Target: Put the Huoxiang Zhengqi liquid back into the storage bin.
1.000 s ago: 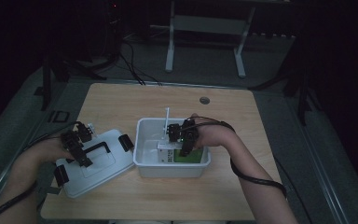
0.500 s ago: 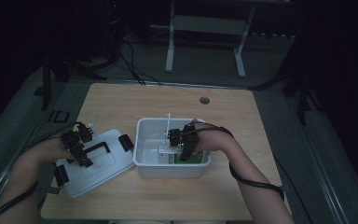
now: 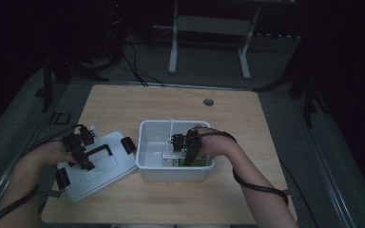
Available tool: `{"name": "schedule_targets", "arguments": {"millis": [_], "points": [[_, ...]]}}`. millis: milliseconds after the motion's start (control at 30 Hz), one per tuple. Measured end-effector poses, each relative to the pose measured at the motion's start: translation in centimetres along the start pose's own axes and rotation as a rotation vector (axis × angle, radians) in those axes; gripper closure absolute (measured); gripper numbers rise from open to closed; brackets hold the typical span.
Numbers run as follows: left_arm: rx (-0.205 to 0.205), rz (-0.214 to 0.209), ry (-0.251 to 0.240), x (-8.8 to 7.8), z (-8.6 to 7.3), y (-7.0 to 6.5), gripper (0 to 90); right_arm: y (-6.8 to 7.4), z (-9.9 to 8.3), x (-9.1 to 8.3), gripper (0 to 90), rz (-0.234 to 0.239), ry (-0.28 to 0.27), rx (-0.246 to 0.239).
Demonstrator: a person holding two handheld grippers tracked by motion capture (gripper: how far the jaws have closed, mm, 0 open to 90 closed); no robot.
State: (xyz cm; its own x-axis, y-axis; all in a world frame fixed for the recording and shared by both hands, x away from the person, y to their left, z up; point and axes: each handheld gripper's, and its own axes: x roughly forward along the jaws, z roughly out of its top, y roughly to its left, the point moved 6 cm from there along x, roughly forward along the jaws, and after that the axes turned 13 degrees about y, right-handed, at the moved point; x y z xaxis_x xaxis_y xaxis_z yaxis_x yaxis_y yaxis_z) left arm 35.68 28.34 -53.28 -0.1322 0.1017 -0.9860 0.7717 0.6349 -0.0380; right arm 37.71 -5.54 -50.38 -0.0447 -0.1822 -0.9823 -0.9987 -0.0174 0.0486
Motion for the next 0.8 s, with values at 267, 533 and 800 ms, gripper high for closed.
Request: {"name": "schedule_targets", "arguments": {"millis": [267,533,800], "points": [[0.001,-0.003,-0.001,0.1,0.0,-0.1,14.2,0.0,0.1,1.0,63.2,-0.001,0.019,-0.002],[0.003,-0.002,0.002,0.1,0.2,-0.1,14.2,-0.1,0.2,1.2,62.7,-0.001,0.015,-0.002],[0.003,0.001,0.0,-0.2,0.1,-0.1,14.2,0.0,0.0,1.1,60.7,0.016,0.022,0.006]]}}
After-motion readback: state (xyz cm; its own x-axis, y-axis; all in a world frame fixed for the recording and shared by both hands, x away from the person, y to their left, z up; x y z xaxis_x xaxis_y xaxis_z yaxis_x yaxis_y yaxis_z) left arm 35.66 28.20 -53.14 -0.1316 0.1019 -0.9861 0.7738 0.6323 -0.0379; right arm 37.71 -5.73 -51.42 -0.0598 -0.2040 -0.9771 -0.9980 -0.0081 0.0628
